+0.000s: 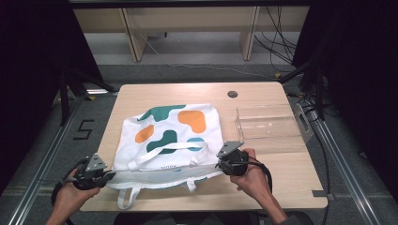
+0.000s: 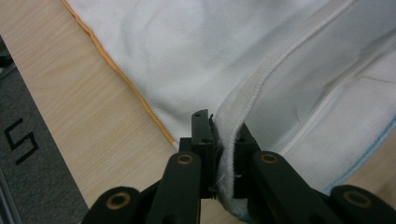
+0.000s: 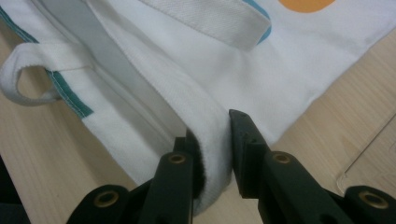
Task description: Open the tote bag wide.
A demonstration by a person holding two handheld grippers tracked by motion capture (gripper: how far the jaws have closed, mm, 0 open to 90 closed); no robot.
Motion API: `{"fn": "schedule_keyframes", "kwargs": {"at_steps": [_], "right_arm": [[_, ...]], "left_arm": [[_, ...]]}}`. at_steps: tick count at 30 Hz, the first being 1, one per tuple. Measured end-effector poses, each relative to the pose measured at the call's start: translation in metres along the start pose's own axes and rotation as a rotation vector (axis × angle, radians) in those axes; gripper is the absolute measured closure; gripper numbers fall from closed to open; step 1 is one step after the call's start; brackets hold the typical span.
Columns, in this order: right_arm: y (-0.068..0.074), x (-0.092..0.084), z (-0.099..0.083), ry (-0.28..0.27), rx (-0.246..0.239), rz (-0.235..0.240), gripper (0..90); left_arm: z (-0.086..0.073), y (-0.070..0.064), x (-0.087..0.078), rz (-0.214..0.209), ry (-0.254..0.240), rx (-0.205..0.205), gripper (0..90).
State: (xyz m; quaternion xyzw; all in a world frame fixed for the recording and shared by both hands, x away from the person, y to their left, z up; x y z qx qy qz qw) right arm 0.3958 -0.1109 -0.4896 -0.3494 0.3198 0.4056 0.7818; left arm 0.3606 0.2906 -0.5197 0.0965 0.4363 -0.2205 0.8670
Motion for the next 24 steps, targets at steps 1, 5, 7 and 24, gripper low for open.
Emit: {"fn": "schedule_keyframes", "kwargs": {"at_steps": [1, 5, 7, 24], "right_arm": [[-0.001, -0.002, 0.001, -0.003, 0.001, 0.009, 78.9], [-0.006, -0.007, 0.003, -0.015, 0.012, 0.012, 79.0], [-0.01, -0.011, 0.004, -0.01, 0.012, 0.019, 79.3], [-0.08, -0.083, 0.083, -0.027, -0.145, 0.047, 85.1]], "left_arm": [[0.001, -0.001, -0.001, 0.008, -0.019, -0.011, 84.2], [0.001, -0.009, -0.003, 0.003, -0.009, 0.005, 84.2], [0.004, -0.01, -0.006, -0.007, -0.018, 0.005, 84.2], [0.089, 0.011, -0.09, -0.102, -0.153, 0.055, 84.8]]}}
Point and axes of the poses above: each handheld gripper's, and its own axes: x roughly forward along the jaws, z roughly out of its top, y roughly to its left, the point moved 7 cm from there along x, roughly forward along the jaws, and after that the axes turned 13 degrees about -x, right-handed, at the moved point
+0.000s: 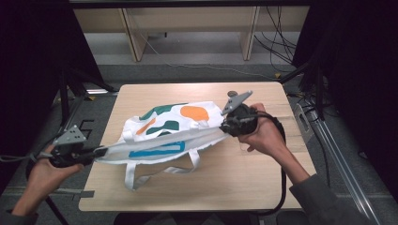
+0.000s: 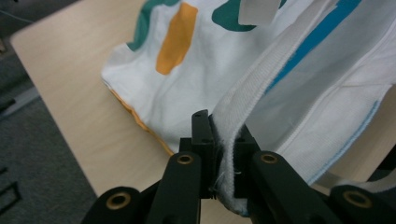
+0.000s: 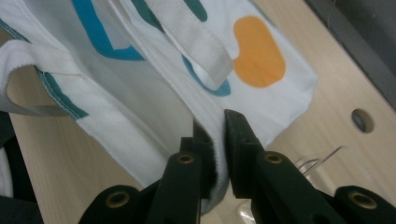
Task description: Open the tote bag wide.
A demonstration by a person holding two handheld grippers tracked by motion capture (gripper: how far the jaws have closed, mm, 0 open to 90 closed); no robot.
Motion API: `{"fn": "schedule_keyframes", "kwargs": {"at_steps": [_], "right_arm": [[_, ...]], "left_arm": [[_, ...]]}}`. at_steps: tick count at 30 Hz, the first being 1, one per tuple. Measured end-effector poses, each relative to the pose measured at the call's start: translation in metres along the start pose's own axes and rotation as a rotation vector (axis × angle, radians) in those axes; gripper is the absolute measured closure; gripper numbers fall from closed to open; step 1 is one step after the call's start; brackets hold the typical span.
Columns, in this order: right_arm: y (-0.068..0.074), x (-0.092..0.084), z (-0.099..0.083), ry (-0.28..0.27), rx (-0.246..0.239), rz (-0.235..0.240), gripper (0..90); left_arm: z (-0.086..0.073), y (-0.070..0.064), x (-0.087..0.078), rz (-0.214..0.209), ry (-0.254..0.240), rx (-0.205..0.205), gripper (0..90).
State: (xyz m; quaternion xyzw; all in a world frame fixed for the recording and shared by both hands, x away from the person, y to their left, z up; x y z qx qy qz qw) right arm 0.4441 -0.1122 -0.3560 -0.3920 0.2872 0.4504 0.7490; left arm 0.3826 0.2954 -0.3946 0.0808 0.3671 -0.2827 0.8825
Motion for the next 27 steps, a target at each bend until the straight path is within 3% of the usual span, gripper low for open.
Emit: {"fn": "schedule_keyframes", "kwargs": {"at_steps": [1, 3, 7, 10, 12, 13, 16, 19, 21, 23, 25, 27], "right_arm": [[-0.004, -0.006, 0.005, 0.015, 0.004, -0.014, 85.8], [-0.012, -0.016, 0.016, 0.01, -0.031, -0.022, 86.1], [-0.026, -0.035, 0.032, -0.009, -0.015, -0.01, 86.2], [-0.035, -0.046, 0.039, -0.002, -0.019, -0.01, 86.3], [-0.041, -0.054, 0.044, -0.008, -0.041, -0.016, 86.4], [-0.043, -0.058, 0.046, -0.009, -0.036, -0.019, 86.4], [-0.05, -0.069, 0.051, -0.017, -0.02, -0.022, 86.7], [-0.059, -0.08, 0.055, -0.029, -0.017, -0.033, 86.9], [-0.064, -0.085, 0.057, -0.026, -0.032, -0.043, 87.1], [-0.067, -0.086, 0.059, -0.03, -0.047, -0.045, 87.2], [-0.064, -0.083, 0.056, -0.011, -0.017, -0.04, 87.2], [-0.064, -0.075, 0.051, -0.008, -0.044, -0.022, 87.1]], "left_arm": [[0.007, 0.001, -0.004, -0.013, -0.005, -0.013, 84.9], [0.018, 0.005, -0.011, -0.031, -0.004, -0.017, 85.1], [0.039, 0.008, -0.023, -0.065, 0.015, -0.013, 85.3], [0.056, 0.007, -0.033, -0.063, 0.023, -0.013, 85.4], [0.067, 0.007, -0.041, -0.053, 0.022, 0.007, 85.4], [0.076, 0.008, -0.044, -0.049, 0.006, 0.041, 85.5], [0.093, 0.004, -0.058, -0.045, 0.0, 0.041, 85.7], [0.112, 0.002, -0.072, -0.024, -0.011, 0.088, 86.0], [0.122, 0.002, -0.077, -0.016, -0.019, 0.093, 86.1], [0.125, 0.004, -0.075, -0.018, -0.02, 0.084, 86.1], [0.122, 0.005, -0.066, -0.038, -0.011, 0.056, 86.1], [0.117, 0.007, -0.059, -0.05, -0.016, 0.042, 86.0]]}}
Point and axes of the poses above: each handheld gripper's, and its own axes: x roughly forward along the jaws, z roughly out of its top, y roughly to its left, the point moved 7 cm from there along x, roughly forward along the jaws, and after that the axes turned 13 degrees about -x, right-handed, at the moved point
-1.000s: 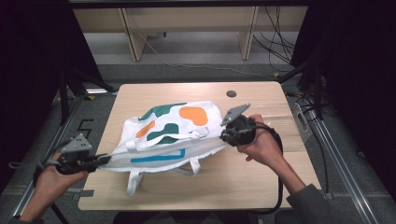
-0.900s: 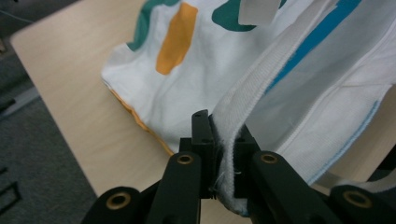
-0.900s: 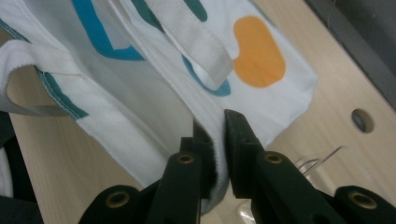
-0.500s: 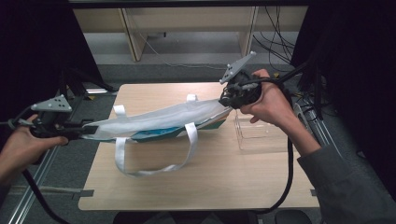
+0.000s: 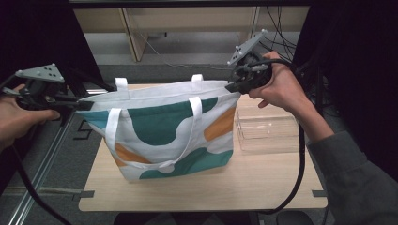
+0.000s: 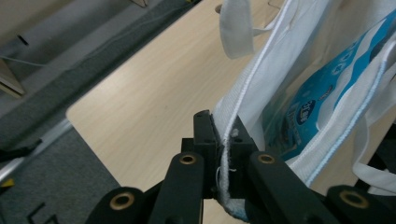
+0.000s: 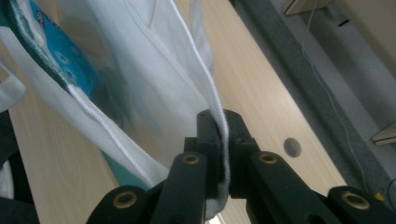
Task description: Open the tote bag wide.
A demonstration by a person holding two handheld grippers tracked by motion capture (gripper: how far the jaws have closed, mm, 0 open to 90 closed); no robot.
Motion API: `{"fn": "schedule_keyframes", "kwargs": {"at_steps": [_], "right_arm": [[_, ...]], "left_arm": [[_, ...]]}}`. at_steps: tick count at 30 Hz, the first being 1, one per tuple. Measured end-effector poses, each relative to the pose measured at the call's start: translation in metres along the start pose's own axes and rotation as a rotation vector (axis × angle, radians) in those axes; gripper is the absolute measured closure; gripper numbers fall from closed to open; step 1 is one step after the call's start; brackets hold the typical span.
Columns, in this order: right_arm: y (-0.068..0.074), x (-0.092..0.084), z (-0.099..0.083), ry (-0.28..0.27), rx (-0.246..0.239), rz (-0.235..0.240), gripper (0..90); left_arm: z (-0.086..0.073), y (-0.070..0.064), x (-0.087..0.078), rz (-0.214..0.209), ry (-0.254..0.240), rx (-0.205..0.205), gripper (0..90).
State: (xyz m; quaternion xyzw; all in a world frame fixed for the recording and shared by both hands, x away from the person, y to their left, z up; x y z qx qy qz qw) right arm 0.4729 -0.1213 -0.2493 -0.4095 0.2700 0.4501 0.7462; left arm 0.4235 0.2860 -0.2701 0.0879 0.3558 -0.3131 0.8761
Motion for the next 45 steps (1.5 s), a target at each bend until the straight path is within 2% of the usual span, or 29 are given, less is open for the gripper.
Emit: {"fn": "schedule_keyframes", "kwargs": {"at_steps": [1, 2, 3, 4, 6, 8, 9, 11, 13, 14, 15, 16, 19, 20, 22, 24, 25, 26, 27, 29, 30, 33, 34, 37, 38, 40, 42, 43, 45], "right_arm": [[0.003, 0.002, -0.003, 0.008, 0.03, 0.004, 87.1], [0.001, 0.005, -0.005, -0.008, 0.011, 0.0, 87.2], [0.002, 0.005, -0.006, -0.01, 0.044, 0.0, 87.2], [0.002, 0.005, -0.007, -0.014, 0.047, 0.0, 87.2], [0.0, 0.004, -0.006, -0.016, 0.038, -0.002, 87.2], [-0.001, 0.004, -0.006, -0.012, 0.023, -0.001, 87.2], [-0.002, 0.004, -0.006, -0.015, 0.019, -0.005, 87.1], [0.0, 0.007, -0.007, -0.01, 0.049, -0.004, 87.1], [0.0, 0.013, -0.009, 0.003, 0.036, -0.009, 87.1], [0.001, 0.016, -0.011, 0.015, 0.052, -0.01, 87.1], [-0.002, 0.019, -0.012, 0.012, 0.021, -0.013, 87.1], [0.0, 0.022, -0.013, 0.022, 0.056, -0.015, 87.1], [0.002, 0.032, -0.018, 0.038, 0.053, -0.006, 87.1], [0.005, 0.035, -0.019, 0.048, 0.078, -0.006, 87.1], [0.003, 0.043, -0.022, 0.038, 0.029, 0.002, 87.1], [0.006, 0.049, -0.024, 0.044, 0.06, 0.006, 87.1], [0.007, 0.052, -0.026, 0.046, 0.051, 0.009, 87.1], [0.007, 0.056, -0.027, 0.049, 0.036, 0.009, 87.1], [0.01, 0.06, -0.029, 0.065, 0.066, 0.009, 87.1], [0.011, 0.067, -0.033, 0.073, 0.058, 0.008, 87.0], [0.012, 0.068, -0.035, 0.075, 0.062, 0.021, 87.0], [0.014, 0.072, -0.039, 0.072, 0.06, 0.031, 87.0], [0.016, 0.074, -0.041, 0.073, 0.068, 0.041, 87.0], [0.025, 0.081, -0.046, 0.084, 0.069, 0.061, 86.9], [0.027, 0.084, -0.048, 0.084, 0.06, 0.069, 86.9], [0.031, 0.089, -0.051, 0.096, 0.053, 0.066, 86.8], [0.036, 0.095, -0.055, 0.111, 0.059, 0.073, 86.8], [0.037, 0.098, -0.057, 0.11, 0.045, 0.08, 86.8], [0.043, 0.106, -0.062, 0.122, 0.058, 0.083, 86.8]], "left_arm": [[-0.001, 0.001, 0.002, -0.011, -0.007, -0.006, 86.0], [-0.001, 0.001, 0.003, -0.017, -0.014, -0.019, 86.0], [0.001, 0.003, 0.004, -0.017, -0.032, -0.004, 85.9], [0.001, 0.002, 0.003, -0.017, -0.018, -0.022, 86.0], [0.005, 0.003, 0.003, 0.0, -0.016, -0.007, 86.0], [0.008, 0.004, 0.003, -0.006, -0.013, 0.01, 86.0], [0.008, 0.005, 0.004, 0.009, -0.018, -0.004, 86.0], [0.006, 0.007, 0.009, 0.023, -0.004, 0.007, 86.0], [0.004, 0.008, 0.015, 0.034, 0.001, -0.002, 86.0], [0.003, 0.009, 0.017, 0.044, 0.007, 0.008, 85.9], [0.002, 0.009, 0.02, 0.043, 0.013, 0.011, 85.9], [0.0, 0.009, 0.023, 0.046, 0.014, 0.001, 85.8], [-0.009, 0.011, 0.034, 0.066, 0.04, 0.015, 85.7], [-0.013, 0.01, 0.037, 0.065, 0.043, 0.001, 85.7], [-0.02, 0.012, 0.044, 0.055, 0.053, -0.006, 85.7], [-0.027, 0.015, 0.05, 0.054, 0.057, -0.012, 85.6], [-0.028, 0.016, 0.054, 0.052, 0.051, 0.004, 85.6], [-0.031, 0.016, 0.057, 0.053, 0.05, -0.011, 85.6], [-0.032, 0.017, 0.059, 0.055, 0.054, 0.016, 85.6], [-0.035, 0.016, 0.063, 0.053, 0.057, -0.001, 85.6], [-0.037, 0.015, 0.065, 0.052, 0.064, 0.007, 85.5], [-0.048, 0.012, 0.074, 0.051, 0.112, 0.021, 85.5], [-0.053, 0.012, 0.077, 0.045, 0.146, 0.05, 85.5], [-0.067, 0.012, 0.088, 0.03, 0.171, 0.032, 85.4], [-0.07, 0.014, 0.091, 0.021, 0.179, 0.04, 85.4], [-0.077, 0.012, 0.097, 0.016, 0.177, 0.01, 85.4], [-0.083, 0.014, 0.102, 0.014, 0.196, 0.037, 85.3], [-0.086, 0.013, 0.106, 0.016, 0.198, 0.02, 85.3], [-0.095, 0.011, 0.113, 0.002, 0.218, 0.004, 85.3]]}}
Point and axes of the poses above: each handheld gripper's, and its own axes: x roughly forward along the jaws, z roughly out of its top, y roughly to its left, the point moved 7 cm from there along x, roughly forward along the jaws, and after that the axes turned 13 degrees about -x, right-handed, at the moved point
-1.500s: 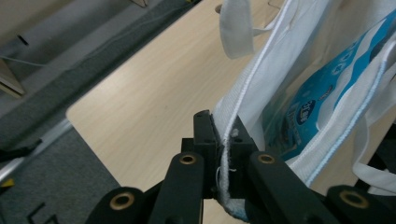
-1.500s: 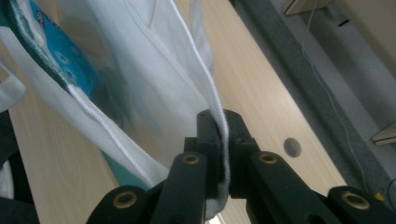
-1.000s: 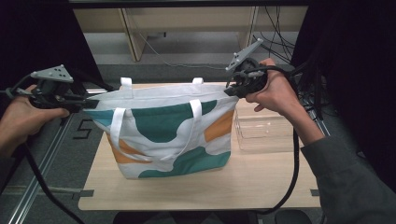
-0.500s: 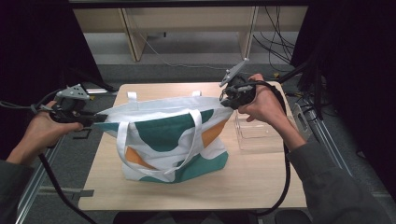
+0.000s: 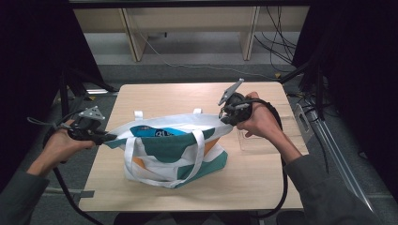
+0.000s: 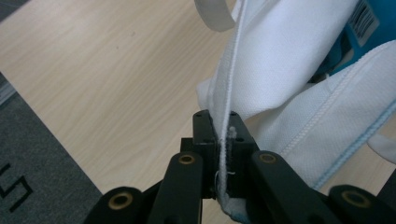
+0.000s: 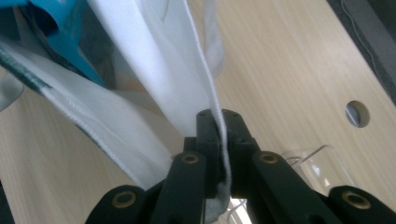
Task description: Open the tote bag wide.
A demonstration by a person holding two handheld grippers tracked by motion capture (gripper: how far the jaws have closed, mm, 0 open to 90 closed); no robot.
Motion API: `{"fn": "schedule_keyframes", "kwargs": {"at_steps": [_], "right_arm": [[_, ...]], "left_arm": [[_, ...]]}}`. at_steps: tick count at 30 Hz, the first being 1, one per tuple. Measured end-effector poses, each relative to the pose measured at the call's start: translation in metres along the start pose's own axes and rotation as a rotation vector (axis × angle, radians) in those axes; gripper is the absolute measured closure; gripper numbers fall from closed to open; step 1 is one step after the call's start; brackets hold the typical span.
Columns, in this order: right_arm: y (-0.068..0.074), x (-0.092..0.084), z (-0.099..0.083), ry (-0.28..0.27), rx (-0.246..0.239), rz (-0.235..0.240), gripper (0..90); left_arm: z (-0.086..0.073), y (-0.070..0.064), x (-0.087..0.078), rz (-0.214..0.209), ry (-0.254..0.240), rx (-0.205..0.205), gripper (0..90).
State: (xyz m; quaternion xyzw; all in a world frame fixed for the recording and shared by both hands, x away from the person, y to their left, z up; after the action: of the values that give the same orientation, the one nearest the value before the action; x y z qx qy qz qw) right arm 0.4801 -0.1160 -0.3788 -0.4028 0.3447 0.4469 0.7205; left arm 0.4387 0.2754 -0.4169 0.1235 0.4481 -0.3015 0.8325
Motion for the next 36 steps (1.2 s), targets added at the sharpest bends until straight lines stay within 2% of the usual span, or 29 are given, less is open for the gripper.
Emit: {"fn": "schedule_keyframes", "kwargs": {"at_steps": [1, 2, 4, 5, 6, 7, 8, 9, 10, 11, 12, 14, 15, 17, 19, 20, 21, 22, 23, 24, 25, 26, 27, 28, 31, 32, 33, 34, 36], "right_arm": [[0.001, 0.004, -0.003, 0.004, -0.011, 0.001, 86.8], [0.003, 0.008, -0.005, 0.002, -0.004, 0.008, 86.7], [0.005, 0.016, -0.011, -0.003, -0.013, 0.011, 86.7], [0.008, 0.019, -0.014, 0.001, 0.006, 0.01, 86.7], [0.011, 0.023, -0.017, 0.003, 0.012, 0.013, 86.7], [0.01, 0.027, -0.019, -0.003, -0.021, 0.013, 86.7], [0.016, 0.03, -0.023, 0.008, 0.016, 0.02, 86.7], [0.018, 0.034, -0.026, 0.005, 0.018, 0.022, 86.7], [0.018, 0.037, -0.028, -0.005, -0.007, 0.017, 86.7], [0.024, 0.039, -0.03, 0.001, 0.032, 0.025, 86.7], [0.026, 0.041, -0.032, -0.003, 0.038, 0.024, 86.7], [0.027, 0.048, -0.035, -0.027, 0.019, 0.018, 86.7], [0.033, 0.05, -0.038, -0.014, 0.068, 0.021, 86.7], [0.038, 0.059, -0.042, -0.014, 0.06, 0.022, 86.7], [0.042, 0.069, -0.047, -0.007, 0.044, 0.016, 86.7], [0.047, 0.072, -0.05, 0.01, 0.085, 0.014, 86.7], [0.048, 0.077, -0.052, 0.008, 0.07, 0.009, 86.7], [0.051, 0.082, -0.054, 0.014, 0.083, 0.011, 86.8], [0.054, 0.087, -0.056, 0.023, 0.079, 0.006, 86.8], [0.058, 0.092, -0.058, 0.029, 0.082, 0.01, 86.8], [0.062, 0.098, -0.061, 0.047, 0.091, 0.015, 86.8], [0.063, 0.104, -0.063, 0.052, 0.055, 0.01, 86.9], [0.067, 0.108, -0.064, 0.062, 0.063, 0.016, 87.0], [0.07, 0.112, -0.064, 0.078, 0.06, 0.019, 87.1], [0.074, 0.118, -0.064, 0.108, 0.037, 0.02, 87.1], [0.072, 0.118, -0.064, 0.103, 0.034, 0.017, 87.0], [0.071, 0.118, -0.065, 0.092, 0.031, 0.026, 86.8], [0.071, 0.115, -0.065, 0.089, 0.067, 0.016, 85.6], [0.068, 0.106, -0.064, 0.07, 0.118, 0.004, 74.6]], "left_arm": [[-0.002, 0.001, 0.004, 0.005, 0.003, 0.026, 85.2], [-0.007, -0.001, 0.009, -0.005, 0.023, -0.003, 85.2], [-0.013, -0.003, 0.019, -0.012, 0.036, -0.002, 85.1], [-0.016, -0.003, 0.024, -0.009, 0.047, 0.025, 85.0], [-0.02, -0.005, 0.031, -0.009, 0.048, -0.006, 85.1], [-0.024, -0.005, 0.035, -0.011, 0.066, -0.001, 85.1], [-0.027, -0.006, 0.041, -0.018, 0.064, -0.007, 85.1], [-0.029, -0.005, 0.045, -0.024, 0.069, 0.005, 85.1], [-0.032, -0.004, 0.049, -0.03, 0.071, -0.002, 85.1], [-0.034, -0.004, 0.053, -0.031, 0.059, -0.012, 85.1], [-0.036, -0.004, 0.056, -0.034, 0.071, -0.017, 85.1], [-0.04, -0.005, 0.062, -0.038, 0.072, -0.041, 85.1], [-0.042, -0.005, 0.065, -0.036, 0.072, -0.058, 85.2], [-0.044, -0.005, 0.073, -0.035, 0.062, -0.086, 85.2], [-0.046, -0.006, 0.079, -0.038, 0.063, -0.089, 85.2], [-0.049, -0.004, 0.08, -0.042, 0.086, -0.057, 85.2], [-0.05, -0.005, 0.084, -0.04, 0.084, -0.073, 85.2], [-0.051, -0.005, 0.088, -0.036, 0.085, -0.073, 85.3], [-0.052, -0.004, 0.092, -0.027, 0.077, -0.058, 85.3], [-0.053, -0.003, 0.094, -0.028, 0.09, -0.046, 85.3], [-0.053, -0.003, 0.098, -0.026, 0.073, -0.063, 85.4], [-0.055, -0.004, 0.101, -0.032, 0.08, -0.085, 85.4], [-0.057, -0.001, 0.103, -0.029, 0.105, -0.058, 85.4], [-0.057, -0.003, 0.108, -0.026, 0.086, -0.082, 85.3], [-0.056, -0.003, 0.105, -0.02, 0.097, -0.066, 85.0], [-0.056, -0.004, 0.104, -0.023, 0.087, -0.105, 83.5], [-0.056, -0.001, 0.101, -0.019, 0.091, -0.098, 79.1], [-0.055, -0.001, 0.098, -0.016, 0.08, -0.112, 74.3], [-0.05, 0.001, 0.089, -0.019, 0.067, -0.109, 65.3]]}}
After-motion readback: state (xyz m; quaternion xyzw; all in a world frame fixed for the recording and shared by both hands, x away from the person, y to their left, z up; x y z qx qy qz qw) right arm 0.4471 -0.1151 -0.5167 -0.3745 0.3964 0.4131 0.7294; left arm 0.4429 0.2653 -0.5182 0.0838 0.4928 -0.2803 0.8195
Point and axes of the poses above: each handheld gripper's, and its own axes: x roughly forward along the jaws, z roughly out of its top, y roughly to its left, the point moved 7 cm from there along x, roughly forward along the jaws, and after that the axes turned 13 degrees about -x, right-handed, at the moved point
